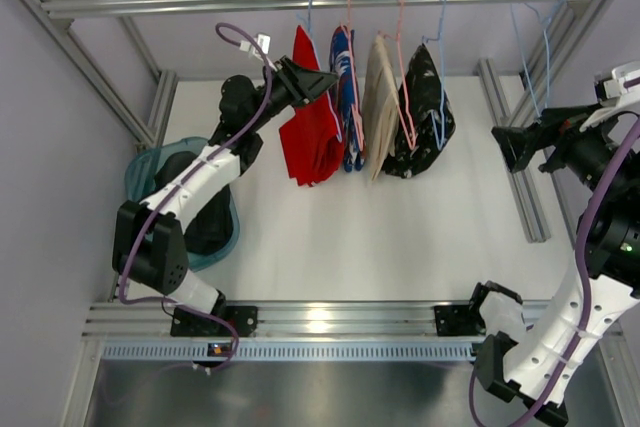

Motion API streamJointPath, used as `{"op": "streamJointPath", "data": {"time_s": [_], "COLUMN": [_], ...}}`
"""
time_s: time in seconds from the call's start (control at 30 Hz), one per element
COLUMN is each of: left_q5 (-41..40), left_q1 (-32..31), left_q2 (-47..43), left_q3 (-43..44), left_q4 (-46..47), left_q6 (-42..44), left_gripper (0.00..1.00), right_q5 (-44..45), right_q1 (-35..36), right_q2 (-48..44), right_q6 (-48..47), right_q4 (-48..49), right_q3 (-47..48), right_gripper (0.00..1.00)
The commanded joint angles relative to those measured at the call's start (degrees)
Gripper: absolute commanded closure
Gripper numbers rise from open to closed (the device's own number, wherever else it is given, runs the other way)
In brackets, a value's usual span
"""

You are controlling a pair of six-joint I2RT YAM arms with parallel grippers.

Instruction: Remove the trousers from the hanger

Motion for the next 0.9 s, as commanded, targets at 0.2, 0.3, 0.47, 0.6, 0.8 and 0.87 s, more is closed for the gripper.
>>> {"op": "streamJointPath", "data": {"time_s": [0.2,0.3,0.47,0.6,0.8,0.87], "left_q5": [2.58,3.19,5.39,6.98,8.12,8.21], "left_q1": [0.11,0.20,0.29,0.20,0.29,0.20], "left_q2": [-1.51,-2.22,-3.01,-4.06,-8.36,-10.12], "left_q3": [2.90,4.92,11.42,16.17,13.90,10.40], "left_q4": [11.42,11.42,11.42,11.34,9.40,9.05], "left_q6": [-5.17,-5.96,-5.08,-2.63,0.45,1.86], "left_gripper": [0.87,1.00,1.00,1.00,1.00,1.00], "right_q5": [-2.26,-2.87,-4.63,-6.12,-9.37,-10.25], "right_q1": [-0.65,-0.65,-0.65,-0.65,-0.56,-0.56], "right_q2": [-0.68,-0.60,-0.68,-0.86,-0.42,-0.33], "right_q6": [0.97,1.59,3.87,7.39,13.18,15.29], "right_q4": [2.94,3.30,5.49,8.74,15.15,16.83], "right_q3": [-1.82,-2.08,-3.66,-5.42,-7.27,-7.97], "right_gripper": [0.01,0.01,0.01,0.00,0.01,0.00]}}
